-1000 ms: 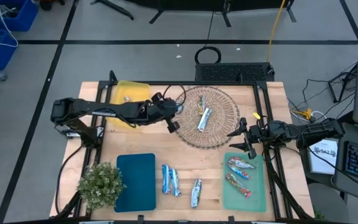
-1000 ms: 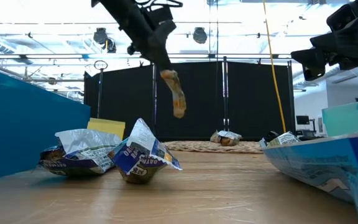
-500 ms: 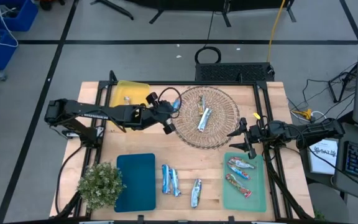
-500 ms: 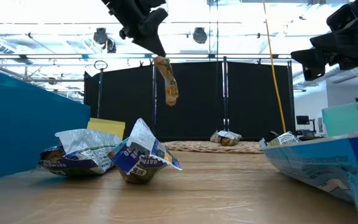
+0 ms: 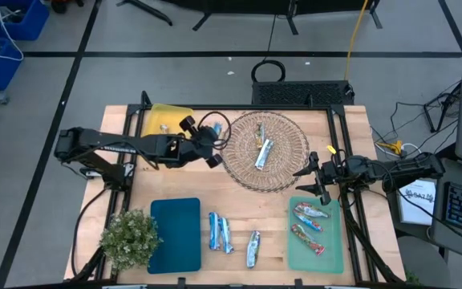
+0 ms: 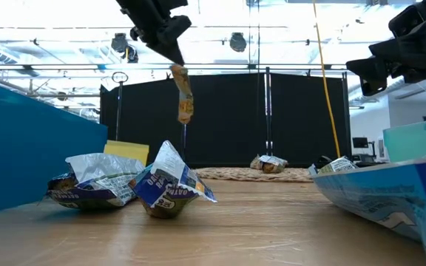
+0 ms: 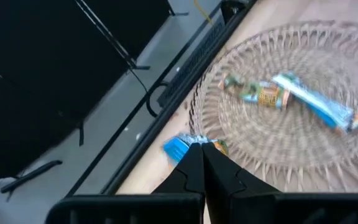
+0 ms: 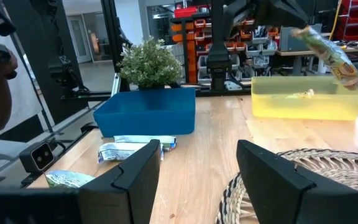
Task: Pick and place Granola Bars by type
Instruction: Put the yellow granola bar into the yellow bin
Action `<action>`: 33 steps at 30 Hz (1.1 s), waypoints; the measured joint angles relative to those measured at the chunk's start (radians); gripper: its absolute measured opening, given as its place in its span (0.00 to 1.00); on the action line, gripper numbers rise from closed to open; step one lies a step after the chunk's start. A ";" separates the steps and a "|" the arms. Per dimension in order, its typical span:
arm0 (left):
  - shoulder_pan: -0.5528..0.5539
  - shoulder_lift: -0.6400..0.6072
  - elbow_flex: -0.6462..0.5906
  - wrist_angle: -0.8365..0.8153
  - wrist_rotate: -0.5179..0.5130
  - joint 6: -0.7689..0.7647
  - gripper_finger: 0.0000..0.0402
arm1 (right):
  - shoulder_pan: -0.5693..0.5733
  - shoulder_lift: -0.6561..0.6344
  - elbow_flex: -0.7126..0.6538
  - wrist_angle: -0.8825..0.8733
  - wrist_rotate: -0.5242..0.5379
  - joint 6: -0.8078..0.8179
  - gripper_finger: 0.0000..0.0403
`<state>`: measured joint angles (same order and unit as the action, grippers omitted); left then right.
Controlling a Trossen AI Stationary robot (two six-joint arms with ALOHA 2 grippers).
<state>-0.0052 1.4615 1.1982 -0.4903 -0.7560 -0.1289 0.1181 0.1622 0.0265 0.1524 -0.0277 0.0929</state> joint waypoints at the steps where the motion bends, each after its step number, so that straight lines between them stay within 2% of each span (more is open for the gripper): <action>1: -0.002 -0.009 -0.005 -0.009 0.000 -0.001 0.00 | 0.000 0.000 0.000 0.000 0.000 0.000 0.50; 11: -0.023 -0.141 -0.079 -0.007 -0.053 -0.040 0.00 | 0.000 0.002 0.000 -0.003 0.000 0.000 0.50; 26: -0.030 -0.422 -0.302 -0.027 -0.110 -0.160 0.00 | 0.000 0.007 0.000 0.000 0.000 0.000 0.50; 33: -0.030 -0.532 -0.356 -0.078 -0.170 -0.222 0.00 | 0.000 0.008 0.000 -0.001 0.000 0.000 0.50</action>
<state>-0.0349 0.9291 0.8417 -0.5682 -0.9264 -0.3504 0.1177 0.1699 0.0265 0.1517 -0.0277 0.0929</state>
